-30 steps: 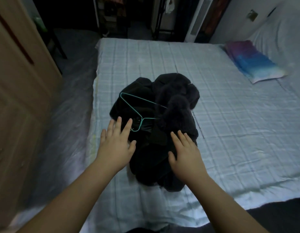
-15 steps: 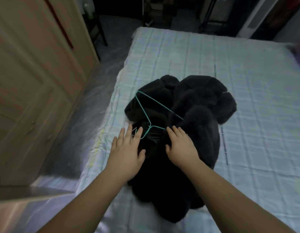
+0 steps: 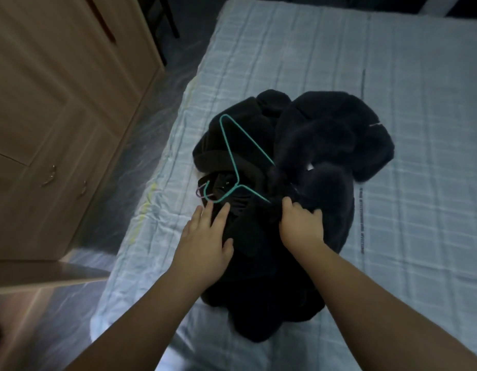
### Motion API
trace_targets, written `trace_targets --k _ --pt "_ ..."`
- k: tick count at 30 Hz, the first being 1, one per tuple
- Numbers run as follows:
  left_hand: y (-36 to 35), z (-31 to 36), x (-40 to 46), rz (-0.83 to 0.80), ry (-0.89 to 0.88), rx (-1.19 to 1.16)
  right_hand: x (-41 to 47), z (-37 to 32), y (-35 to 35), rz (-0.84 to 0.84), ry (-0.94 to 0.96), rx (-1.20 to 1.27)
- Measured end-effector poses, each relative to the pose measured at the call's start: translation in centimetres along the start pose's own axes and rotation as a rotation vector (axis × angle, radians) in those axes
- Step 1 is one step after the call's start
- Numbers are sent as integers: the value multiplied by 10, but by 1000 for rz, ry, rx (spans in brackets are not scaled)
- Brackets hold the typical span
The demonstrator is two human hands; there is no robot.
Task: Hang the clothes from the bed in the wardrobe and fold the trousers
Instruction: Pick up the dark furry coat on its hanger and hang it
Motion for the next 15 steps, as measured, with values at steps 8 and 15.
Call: trace_targets --k 8,15 --pt "-14 45 -6 -145 -90 -137 -64 8 32 124 -145 554" --pt "-17 77 -33 -365 -75 -674 -141 -16 55 187 -234 894"
Point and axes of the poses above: each hand's wrist, its own x-axis towards the middle knuckle, its own y-axis out of the back of the hand, z = x × y, the point moved 10 cm from there along x, towards the middle knuckle, and after that the axes turned 14 degrees about -x, right-handed, at the moved point
